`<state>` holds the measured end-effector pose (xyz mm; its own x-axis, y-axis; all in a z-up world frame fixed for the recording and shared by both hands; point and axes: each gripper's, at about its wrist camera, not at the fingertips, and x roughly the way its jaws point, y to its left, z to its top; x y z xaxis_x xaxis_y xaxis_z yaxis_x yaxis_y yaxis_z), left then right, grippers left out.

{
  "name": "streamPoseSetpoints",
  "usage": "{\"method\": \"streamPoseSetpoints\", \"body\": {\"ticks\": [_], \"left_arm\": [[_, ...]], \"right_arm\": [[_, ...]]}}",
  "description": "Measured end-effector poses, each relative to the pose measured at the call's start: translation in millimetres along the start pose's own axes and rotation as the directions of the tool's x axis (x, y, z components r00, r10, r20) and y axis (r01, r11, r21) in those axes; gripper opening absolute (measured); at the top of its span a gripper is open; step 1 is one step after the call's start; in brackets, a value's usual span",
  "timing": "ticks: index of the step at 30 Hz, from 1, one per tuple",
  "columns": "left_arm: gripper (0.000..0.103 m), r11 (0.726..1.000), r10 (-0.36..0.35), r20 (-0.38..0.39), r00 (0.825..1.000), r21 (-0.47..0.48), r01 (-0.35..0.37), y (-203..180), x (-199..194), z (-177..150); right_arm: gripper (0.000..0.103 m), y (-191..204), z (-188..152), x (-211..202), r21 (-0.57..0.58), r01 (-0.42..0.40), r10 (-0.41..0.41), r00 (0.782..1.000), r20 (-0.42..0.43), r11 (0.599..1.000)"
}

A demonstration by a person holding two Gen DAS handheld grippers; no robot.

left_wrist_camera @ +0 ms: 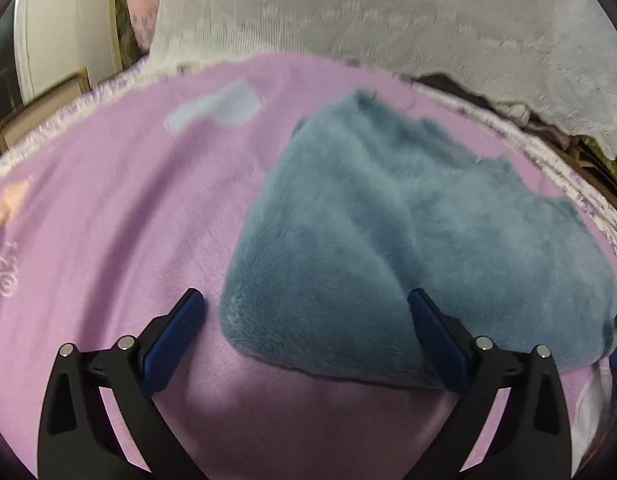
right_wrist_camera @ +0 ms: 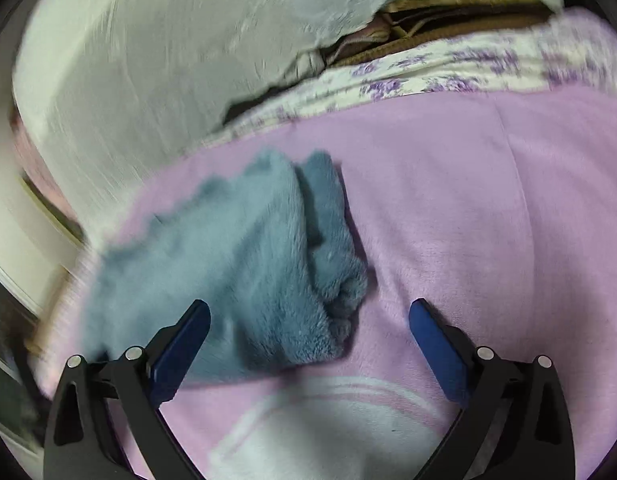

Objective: Fold small clothes

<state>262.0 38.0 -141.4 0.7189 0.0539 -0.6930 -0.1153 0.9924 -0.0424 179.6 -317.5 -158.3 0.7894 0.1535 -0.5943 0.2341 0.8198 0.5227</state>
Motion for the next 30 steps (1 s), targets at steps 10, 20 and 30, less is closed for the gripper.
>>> {"method": "streamPoseSetpoints", "body": {"ticks": [10,20,30], "left_arm": [[0.099,0.992,-0.119,0.008,0.993,0.051,0.119,-48,-38,20],[0.099,0.986,0.000,-0.084,0.996,0.169,0.015,-122,21,12],[0.099,0.985,-0.028,-0.033,0.999,0.167,0.033,-119,21,5]], "right_arm": [[0.095,-32,13,-7,0.191,-0.209,0.209,0.978,0.021,0.959],[0.088,-38,29,15,0.234,-0.247,0.264,0.964,-0.043,0.940],[0.088,-14,56,66,0.118,-0.199,0.216,0.964,-0.154,0.973]]}}
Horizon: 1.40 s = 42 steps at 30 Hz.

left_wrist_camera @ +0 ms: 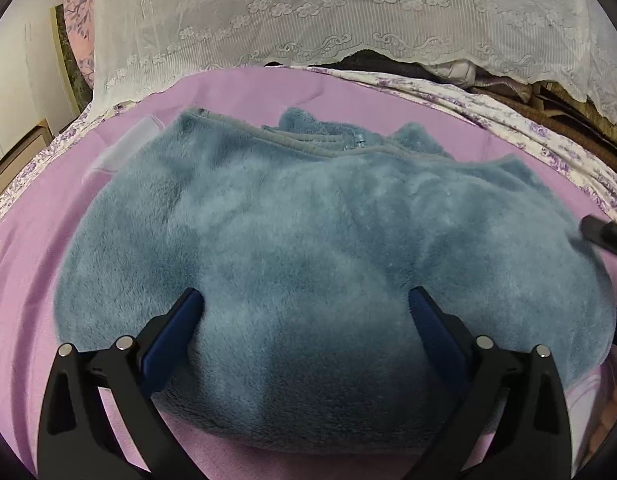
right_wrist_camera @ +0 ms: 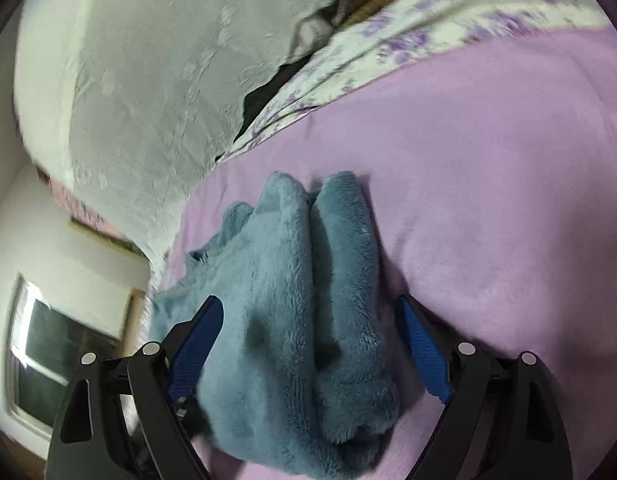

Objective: Fold small clothes

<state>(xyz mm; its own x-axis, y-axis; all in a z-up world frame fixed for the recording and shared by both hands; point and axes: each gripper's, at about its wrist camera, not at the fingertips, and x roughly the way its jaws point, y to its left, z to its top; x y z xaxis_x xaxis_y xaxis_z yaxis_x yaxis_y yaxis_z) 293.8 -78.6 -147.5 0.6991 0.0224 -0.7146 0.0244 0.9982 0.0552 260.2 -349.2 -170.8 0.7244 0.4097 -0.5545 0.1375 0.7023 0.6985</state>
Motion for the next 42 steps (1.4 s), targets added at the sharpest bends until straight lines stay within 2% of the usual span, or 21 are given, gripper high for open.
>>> {"method": "streamPoseSetpoints", "body": {"ticks": [2,4,11,12,13,14,16,18,21,23,27,31,38,42], "left_arm": [[0.099,1.000,0.000,0.002,1.000,0.001,0.000,0,-1,1],[0.099,1.000,-0.001,0.004,1.000,0.002,0.001,0,-1,2],[0.099,0.999,-0.036,0.008,0.999,-0.017,0.036,7,-5,3],[0.099,0.998,-0.050,0.012,0.999,-0.025,0.050,10,-8,4],[0.099,0.998,-0.061,0.015,0.998,-0.032,0.062,13,-11,5],[0.099,0.996,-0.066,0.029,0.997,-0.054,0.067,22,-17,8],[0.099,0.996,-0.032,0.052,0.998,-0.079,0.036,38,-27,14],[0.099,0.998,-0.001,0.059,0.998,-0.063,0.004,52,-32,22],[0.099,0.993,0.121,0.086,0.989,-0.013,-0.120,78,-38,30],[0.099,0.987,0.160,0.084,0.983,-0.001,-0.161,98,-38,31],[0.099,0.991,0.127,0.062,0.990,-0.048,-0.124,124,-27,19],[0.099,0.992,0.114,0.013,0.993,-0.064,-0.113,132,-9,18],[0.099,0.990,0.080,0.054,0.995,-0.121,-0.073,148,-22,23],[0.099,0.989,0.059,0.059,0.997,-0.139,-0.050,152,-29,25]], "right_arm": [[0.083,8,-5,1,-0.061,0.033,-0.033,0.999,-0.005,0.998],[0.067,11,-10,-1,-0.075,0.028,-0.029,1.000,-0.010,0.997],[0.064,14,-20,-8,-0.090,0.022,-0.023,1.000,-0.011,0.996],[0.060,13,-19,-8,-0.085,0.020,-0.020,1.000,-0.008,0.996],[0.051,10,-19,-10,-0.073,0.014,-0.014,1.000,0.002,0.997],[0.048,9,-19,-11,-0.062,0.007,-0.006,1.000,0.009,0.998],[0.039,7,-18,-14,-0.049,-0.008,0.009,1.000,0.022,0.999],[0.037,8,-18,-15,-0.057,-0.005,0.006,1.000,0.030,0.998],[0.037,12,-18,-16,-0.075,0.003,-0.001,0.999,0.034,0.997],[0.039,13,-19,-13,-0.081,-0.010,0.011,1.000,0.017,0.997],[0.038,12,-19,-12,-0.075,0.017,-0.015,1.000,0.023,0.997],[0.032,24,-23,-21,-0.100,0.059,-0.052,0.996,0.074,0.993],[0.031,57,-22,-27,-0.136,0.167,-0.151,0.981,0.122,0.976],[0.031,70,-19,-29,-0.125,0.189,-0.174,0.977,0.127,0.974]]}}
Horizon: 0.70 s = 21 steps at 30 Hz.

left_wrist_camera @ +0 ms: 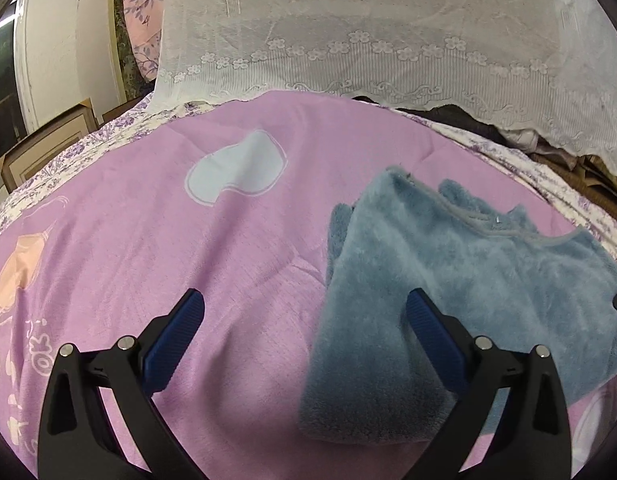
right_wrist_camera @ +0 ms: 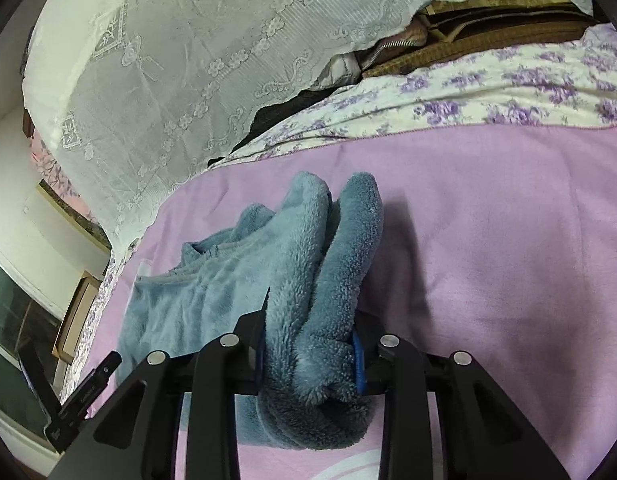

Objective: Fold small clothes

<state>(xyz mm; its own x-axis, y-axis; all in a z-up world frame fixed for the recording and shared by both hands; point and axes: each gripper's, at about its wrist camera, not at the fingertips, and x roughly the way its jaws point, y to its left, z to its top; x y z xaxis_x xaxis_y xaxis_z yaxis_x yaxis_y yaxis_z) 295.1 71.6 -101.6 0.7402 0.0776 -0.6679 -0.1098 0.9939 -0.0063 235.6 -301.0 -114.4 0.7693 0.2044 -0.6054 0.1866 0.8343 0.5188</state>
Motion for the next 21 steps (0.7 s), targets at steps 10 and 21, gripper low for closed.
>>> {"method": "streamPoseSetpoints", "body": {"ticks": [10,21], "left_arm": [[0.099,0.998,-0.011,0.020,1.000,0.059,0.009,-16,-8,-3],[0.099,0.999,-0.015,0.015,1.000,0.048,0.014,-12,-9,0]], "right_arm": [[0.031,47,3,-21,-0.098,0.012,-0.008,0.999,0.045,0.995],[0.031,78,6,-18,-0.110,0.008,-0.007,1.000,0.013,0.994]]}}
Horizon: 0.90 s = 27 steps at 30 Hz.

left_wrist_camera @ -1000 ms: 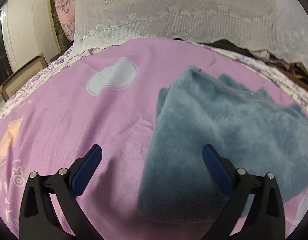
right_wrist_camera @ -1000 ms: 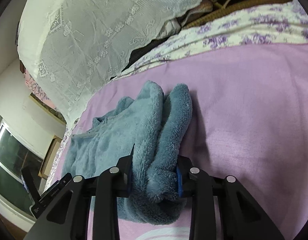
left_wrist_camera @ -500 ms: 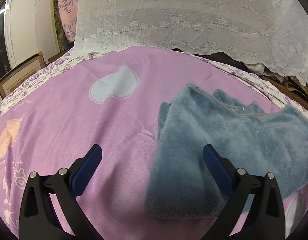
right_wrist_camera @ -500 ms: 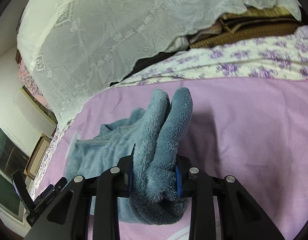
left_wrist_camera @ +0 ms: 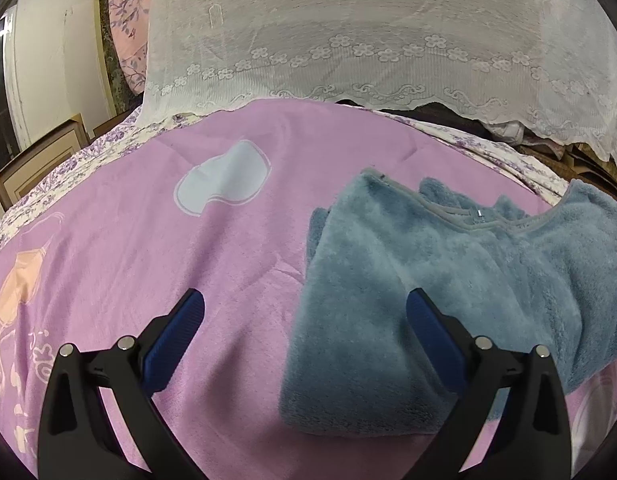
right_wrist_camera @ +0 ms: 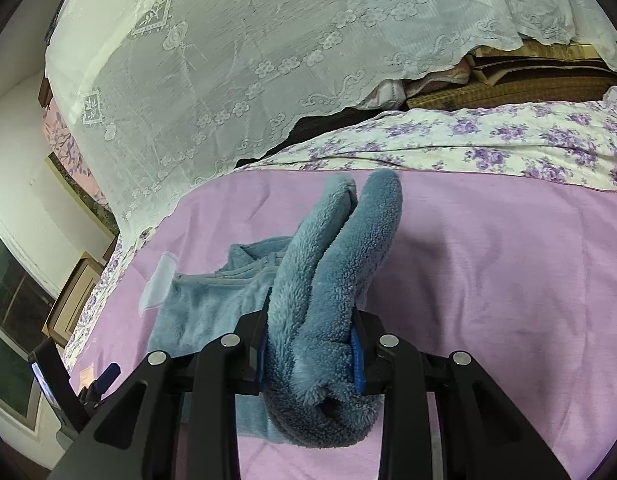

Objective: Fold small clothes

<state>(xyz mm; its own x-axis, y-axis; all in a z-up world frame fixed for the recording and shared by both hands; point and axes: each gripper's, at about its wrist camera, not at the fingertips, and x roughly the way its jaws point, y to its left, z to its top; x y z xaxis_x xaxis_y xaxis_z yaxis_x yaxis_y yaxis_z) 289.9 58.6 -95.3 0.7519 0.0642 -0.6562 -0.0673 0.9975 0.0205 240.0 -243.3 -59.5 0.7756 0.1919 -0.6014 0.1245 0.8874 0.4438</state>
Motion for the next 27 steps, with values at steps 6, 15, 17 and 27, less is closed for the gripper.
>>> {"method": "streamPoseSetpoints", "body": {"ticks": [6,15,17,27], "left_arm": [[0.099,1.000,0.007,-0.011,1.000,-0.020,-0.007,9,2,5],[0.099,0.991,0.005,-0.032,0.999,-0.134,-0.009,48,5,17],[0.099,0.985,-0.011,-0.047,0.999,-0.171,0.003,58,8,19],[0.099,0.975,-0.033,-0.081,0.996,-0.221,0.014,73,19,20]], "right_arm": [[0.031,11,1,5,0.004,0.016,-0.016,1.000,-0.013,1.000],[0.030,36,5,2,-0.034,-0.010,0.010,1.000,0.001,0.999],[0.029,44,7,3,-0.046,-0.013,0.013,1.000,0.000,0.999],[0.029,79,12,14,-0.084,-0.033,0.032,0.999,-0.016,0.996]]}}
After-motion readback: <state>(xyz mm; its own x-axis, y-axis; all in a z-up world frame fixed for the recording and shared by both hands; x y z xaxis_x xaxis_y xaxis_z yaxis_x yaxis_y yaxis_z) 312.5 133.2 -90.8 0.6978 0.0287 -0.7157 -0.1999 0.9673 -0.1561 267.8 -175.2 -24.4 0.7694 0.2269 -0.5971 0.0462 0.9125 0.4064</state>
